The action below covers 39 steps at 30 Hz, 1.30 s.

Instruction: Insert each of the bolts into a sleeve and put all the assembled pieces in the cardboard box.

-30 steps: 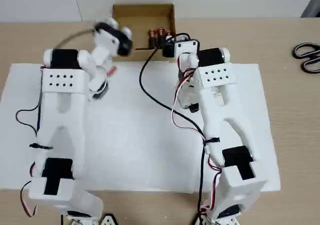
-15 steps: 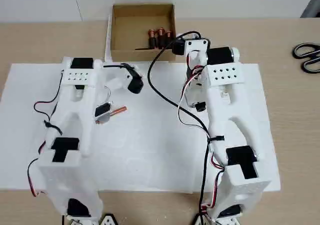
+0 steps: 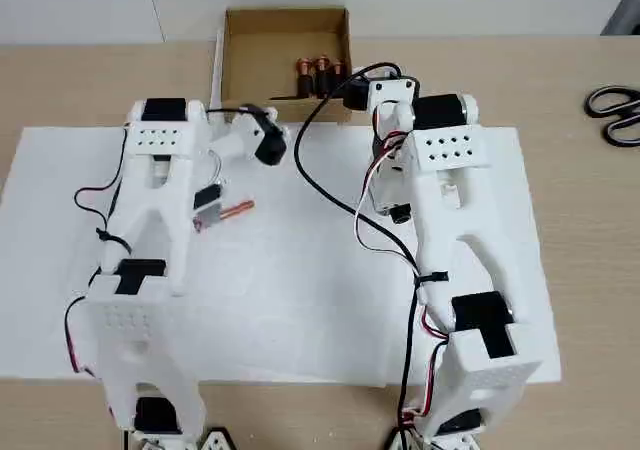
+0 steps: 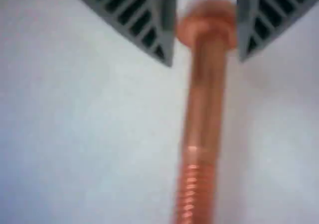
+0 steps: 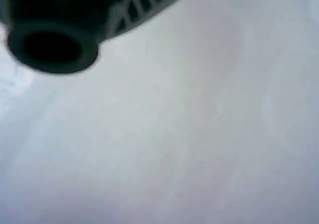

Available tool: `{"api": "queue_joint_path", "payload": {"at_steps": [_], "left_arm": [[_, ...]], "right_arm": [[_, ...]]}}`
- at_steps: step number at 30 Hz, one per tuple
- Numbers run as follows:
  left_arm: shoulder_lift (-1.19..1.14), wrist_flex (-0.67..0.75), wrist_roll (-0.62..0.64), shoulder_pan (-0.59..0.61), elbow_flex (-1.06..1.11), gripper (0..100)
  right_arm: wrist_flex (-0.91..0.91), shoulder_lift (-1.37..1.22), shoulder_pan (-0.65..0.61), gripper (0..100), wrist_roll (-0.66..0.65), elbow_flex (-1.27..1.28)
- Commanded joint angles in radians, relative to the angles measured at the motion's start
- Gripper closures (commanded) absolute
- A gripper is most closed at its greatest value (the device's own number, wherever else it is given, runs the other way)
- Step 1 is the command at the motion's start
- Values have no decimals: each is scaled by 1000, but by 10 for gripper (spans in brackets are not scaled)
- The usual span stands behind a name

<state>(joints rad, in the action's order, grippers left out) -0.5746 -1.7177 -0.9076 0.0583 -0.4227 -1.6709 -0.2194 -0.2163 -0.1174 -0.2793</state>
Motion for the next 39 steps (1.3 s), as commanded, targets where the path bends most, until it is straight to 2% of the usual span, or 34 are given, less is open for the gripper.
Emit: {"api": "queue_joint_path", "payload": {"at_steps": [1,4,8,16,19,23,32,39], "left_arm": [[15,-12,-3,14,-47,893],[17,-14,23,20,-48,884],[55,-34,190,44,-105,884],[284,-35,681,129,-163,885],[384,-35,904,150,-154,885],[505,-35,1132,129,-44,886],[813,-17,1390,-11,289,885],[741,140,1636,-11,521,884]], "right_arm": [[-10,65,12,995,-11,-51],[-12,67,12,995,-11,-51],[-12,70,12,995,-11,-51],[-12,70,12,995,-11,-51],[-12,70,12,995,-11,-51],[-12,70,12,995,-11,-51],[-12,70,13,995,-11,-51],[-12,70,13,995,-11,-51]]}}
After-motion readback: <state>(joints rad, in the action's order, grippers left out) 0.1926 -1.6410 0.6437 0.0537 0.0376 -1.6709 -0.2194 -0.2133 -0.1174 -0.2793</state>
